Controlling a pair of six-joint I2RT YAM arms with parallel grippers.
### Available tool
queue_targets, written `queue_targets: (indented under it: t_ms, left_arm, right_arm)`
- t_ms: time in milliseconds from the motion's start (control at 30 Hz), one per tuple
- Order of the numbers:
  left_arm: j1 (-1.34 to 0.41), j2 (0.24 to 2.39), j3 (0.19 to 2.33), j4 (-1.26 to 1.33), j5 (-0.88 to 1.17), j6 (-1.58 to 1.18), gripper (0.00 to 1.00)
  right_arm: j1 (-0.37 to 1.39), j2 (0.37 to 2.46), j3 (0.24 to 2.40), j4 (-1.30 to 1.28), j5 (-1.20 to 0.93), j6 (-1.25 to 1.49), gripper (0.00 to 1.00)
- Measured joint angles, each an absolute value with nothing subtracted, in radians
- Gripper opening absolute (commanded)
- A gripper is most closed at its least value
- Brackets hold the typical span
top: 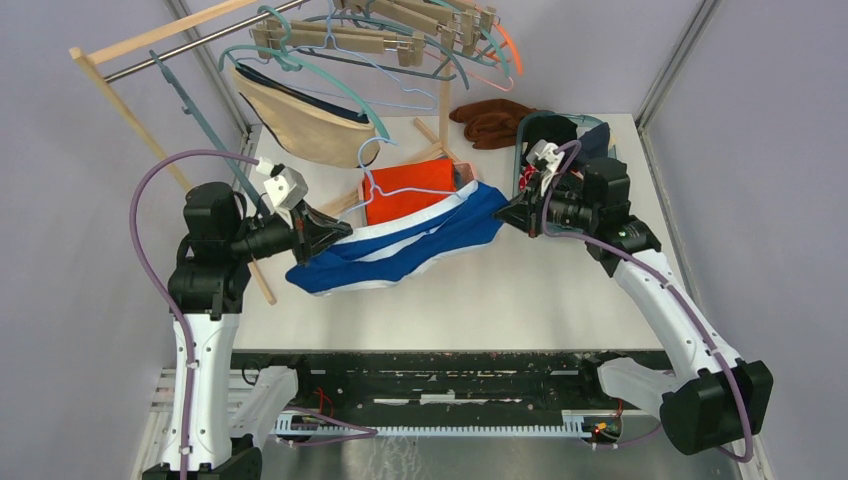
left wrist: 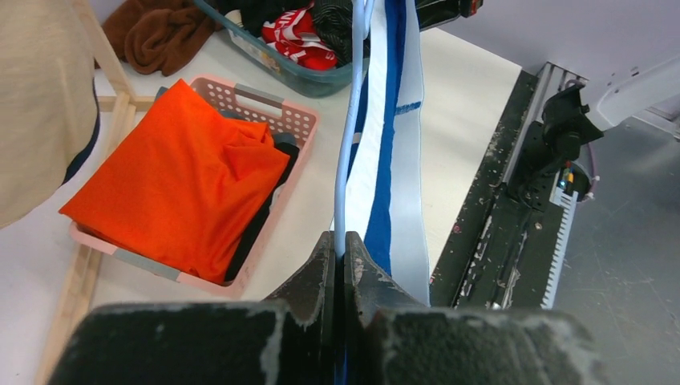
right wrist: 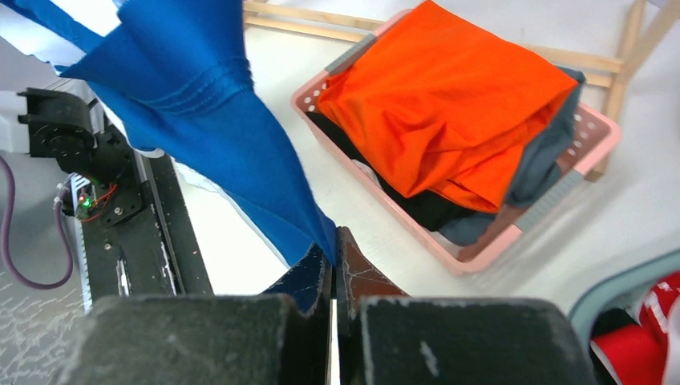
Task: Remove the underwear clipped to the hanger
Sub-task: Remove the underwear from the hanger.
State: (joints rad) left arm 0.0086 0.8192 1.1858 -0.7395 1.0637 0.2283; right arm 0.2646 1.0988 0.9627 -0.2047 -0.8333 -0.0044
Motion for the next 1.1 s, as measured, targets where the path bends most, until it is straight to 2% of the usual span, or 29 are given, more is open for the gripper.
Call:
queue_targets:
  t_ms: [367,933,1100]
  left_arm:
    - [0.002,0.823,1.176,-0.685,0.943,0.195,0.03]
    - [0.002,0.823,1.163,-0.686,0.927,0.196,0.03]
    - [-0.007,0.838,1.160,-0.686,0.921,0.196,0.03]
  right_arm:
    - [0.167,1.153,0.993,-0.255,-0.809,0.068,0.01]
    - [0.147,1.155,0.993,-0.267,-0.838,0.092,0.01]
    - [0.149,1.161,1.008,-0.300,-0.882,0.059,0.07]
